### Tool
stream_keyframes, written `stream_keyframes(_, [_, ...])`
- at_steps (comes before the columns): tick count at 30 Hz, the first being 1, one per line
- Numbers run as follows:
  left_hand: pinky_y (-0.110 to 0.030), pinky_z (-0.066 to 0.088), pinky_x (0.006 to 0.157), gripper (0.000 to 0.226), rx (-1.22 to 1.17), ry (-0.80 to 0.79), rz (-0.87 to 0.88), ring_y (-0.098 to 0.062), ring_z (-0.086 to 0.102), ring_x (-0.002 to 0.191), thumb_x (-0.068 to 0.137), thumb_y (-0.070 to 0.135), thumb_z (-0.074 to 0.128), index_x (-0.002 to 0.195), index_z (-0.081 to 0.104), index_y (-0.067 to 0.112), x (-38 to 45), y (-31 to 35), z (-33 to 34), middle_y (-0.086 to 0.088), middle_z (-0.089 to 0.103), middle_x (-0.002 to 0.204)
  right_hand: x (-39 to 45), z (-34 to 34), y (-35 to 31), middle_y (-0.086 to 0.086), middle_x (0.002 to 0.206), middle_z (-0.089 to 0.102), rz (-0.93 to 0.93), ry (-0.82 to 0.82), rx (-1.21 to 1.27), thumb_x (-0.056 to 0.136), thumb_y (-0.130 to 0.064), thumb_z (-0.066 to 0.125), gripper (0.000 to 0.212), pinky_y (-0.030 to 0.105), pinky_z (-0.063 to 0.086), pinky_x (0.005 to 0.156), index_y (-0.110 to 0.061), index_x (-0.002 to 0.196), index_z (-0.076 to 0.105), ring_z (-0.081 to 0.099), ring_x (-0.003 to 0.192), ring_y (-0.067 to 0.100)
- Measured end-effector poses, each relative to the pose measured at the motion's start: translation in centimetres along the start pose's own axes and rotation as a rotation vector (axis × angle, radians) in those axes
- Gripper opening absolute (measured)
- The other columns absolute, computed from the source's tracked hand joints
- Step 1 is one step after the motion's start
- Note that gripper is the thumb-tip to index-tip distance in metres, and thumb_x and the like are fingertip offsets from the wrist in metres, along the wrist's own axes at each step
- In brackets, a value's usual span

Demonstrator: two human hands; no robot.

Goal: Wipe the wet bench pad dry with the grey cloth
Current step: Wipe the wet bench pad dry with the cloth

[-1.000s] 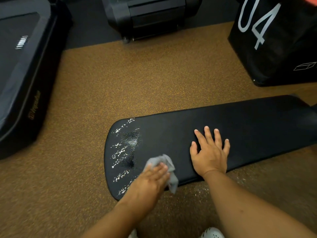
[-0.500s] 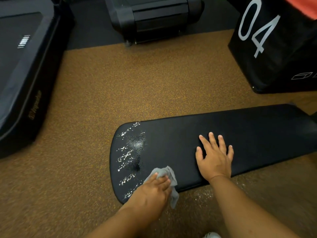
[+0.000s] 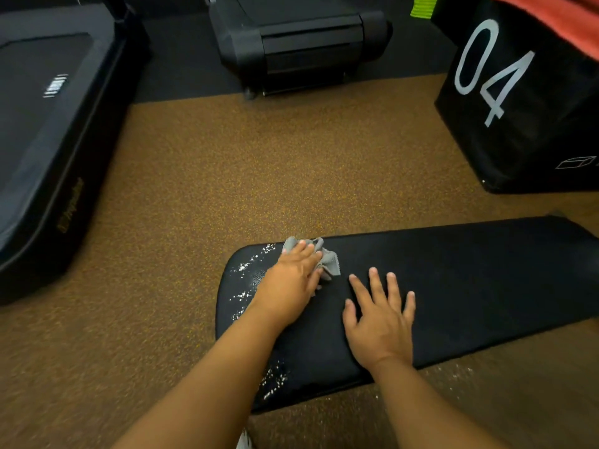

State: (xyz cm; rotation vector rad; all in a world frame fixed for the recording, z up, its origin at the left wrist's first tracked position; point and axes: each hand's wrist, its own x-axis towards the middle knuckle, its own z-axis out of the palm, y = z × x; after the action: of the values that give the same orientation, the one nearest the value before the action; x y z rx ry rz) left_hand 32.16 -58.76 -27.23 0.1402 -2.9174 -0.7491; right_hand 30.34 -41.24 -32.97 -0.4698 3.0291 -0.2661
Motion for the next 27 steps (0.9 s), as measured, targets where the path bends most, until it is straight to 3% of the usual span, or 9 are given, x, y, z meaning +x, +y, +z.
stream_keyframes(5, [-0.043, 0.007, 0.119, 0.049, 0.377, -0.270, 0.059, -0.024, 0.007, 0.146, 0.100, 0.040, 0.033, 0.146, 0.032, 0.022, 2.6, -2.7, 0.5, -0.006, 0.020, 0.157, 0.0, 0.1, -0.2, -0.006, 0.156, 0.020, 0.011, -0.009, -0.001, 0.088, -0.053, 0.018, 0.057, 0.053, 0.000, 0.114, -0.042, 0.142, 0.030, 0.004, 0.146, 0.023])
stream_keyframes(7, [-0.048, -0.001, 0.118, 0.054, 0.361, -0.406, 0.010, -0.023, -0.008, 0.146, 0.097, 0.052, 0.028, 0.148, 0.020, 0.035, 2.9, -3.0, 0.6, -0.001, 0.000, 0.160, 0.1, 0.1, -0.2, -0.007, 0.157, 0.016, 0.013, -0.015, -0.001, 0.088, -0.054, 0.015, 0.058, 0.053, -0.002, 0.115, -0.043, 0.143, 0.026, 0.000, 0.146, 0.022])
stream_keyframes(9, [-0.047, -0.004, 0.118, 0.055, 0.223, -0.382, -0.041, -0.020, -0.013, 0.145, 0.097, 0.055, 0.022, 0.148, 0.009, 0.041, 2.6, -2.9, 1.0, 0.002, -0.011, 0.159, 0.1, 0.1, -0.3, -0.007, 0.157, 0.017, 0.013, -0.012, -0.005, 0.087, -0.054, 0.015, 0.058, 0.053, -0.001, 0.115, -0.043, 0.143, 0.026, 0.001, 0.146, 0.022])
stream_keyframes(11, [-0.044, 0.005, 0.119, 0.060, 0.124, -0.184, -0.114, -0.020, -0.003, 0.146, 0.097, 0.050, 0.028, 0.150, 0.006, 0.033, 2.1, -2.4, 1.6, -0.002, -0.006, 0.160, 0.1, 0.1, -0.3, -0.006, 0.156, 0.021, 0.021, -0.002, -0.006, 0.088, -0.053, 0.019, 0.056, 0.054, 0.002, 0.114, -0.042, 0.141, 0.031, 0.006, 0.146, 0.023])
stream_keyframes(15, [-0.050, 0.016, 0.116, 0.055, 0.341, 0.053, -0.246, -0.033, 0.012, 0.144, 0.090, 0.042, 0.042, 0.137, 0.045, 0.012, 1.3, -0.8, 3.5, -0.018, 0.020, 0.155, 0.1, 0.3, -0.3, -0.005, 0.153, 0.029, 0.027, -0.003, -0.012, 0.088, -0.052, 0.025, 0.054, 0.053, 0.004, 0.113, -0.041, 0.139, 0.037, 0.013, 0.145, 0.024])
stream_keyframes(18, [-0.055, -0.011, 0.112, 0.062, 0.410, -0.025, -0.294, -0.037, -0.015, 0.143, 0.092, 0.051, 0.034, 0.145, 0.031, 0.019, 1.4, 0.2, 3.8, -0.021, 0.000, 0.157, 0.2, 0.4, -0.2, -0.005, 0.153, 0.029, 0.020, 0.003, -0.012, 0.088, -0.052, 0.025, 0.053, 0.054, 0.006, 0.113, -0.041, 0.138, 0.038, 0.013, 0.144, 0.024])
stream_keyframes(20, [-0.057, -0.018, 0.108, 0.064, 0.465, -0.062, -0.316, -0.039, -0.020, 0.141, 0.093, 0.055, 0.030, 0.147, 0.024, 0.021, 1.9, 0.4, 3.5, -0.023, -0.003, 0.156, 0.2, 0.4, -0.2, -0.006, 0.154, 0.029, 0.018, 0.006, -0.016, 0.088, -0.052, 0.024, 0.054, 0.054, 0.007, 0.113, -0.042, 0.139, 0.037, 0.012, 0.145, 0.024])
stream_keyframes(24, [-0.046, 0.005, 0.119, 0.070, 0.409, -0.181, -0.369, -0.036, 0.002, 0.145, 0.097, 0.048, 0.033, 0.149, 0.010, 0.006, 3.0, 0.5, 3.7, -0.023, 0.013, 0.155, 0.2, 0.4, -0.2, -0.005, 0.153, 0.031, 0.023, 0.015, -0.008, 0.087, -0.052, 0.025, 0.054, 0.055, 0.008, 0.113, -0.041, 0.138, 0.040, 0.015, 0.144, 0.024])
stream_keyframes(27, [-0.039, 0.025, 0.114, 0.048, 0.314, -0.147, -0.393, -0.033, 0.023, 0.141, 0.098, 0.025, 0.039, 0.140, 0.032, 0.002, 3.7, 0.5, 2.8, -0.020, 0.034, 0.147, 0.2, 0.4, -0.3, -0.005, 0.153, 0.031, 0.024, 0.010, -0.011, 0.088, -0.052, 0.024, 0.054, 0.055, 0.009, 0.113, -0.041, 0.138, 0.038, 0.014, 0.144, 0.024])
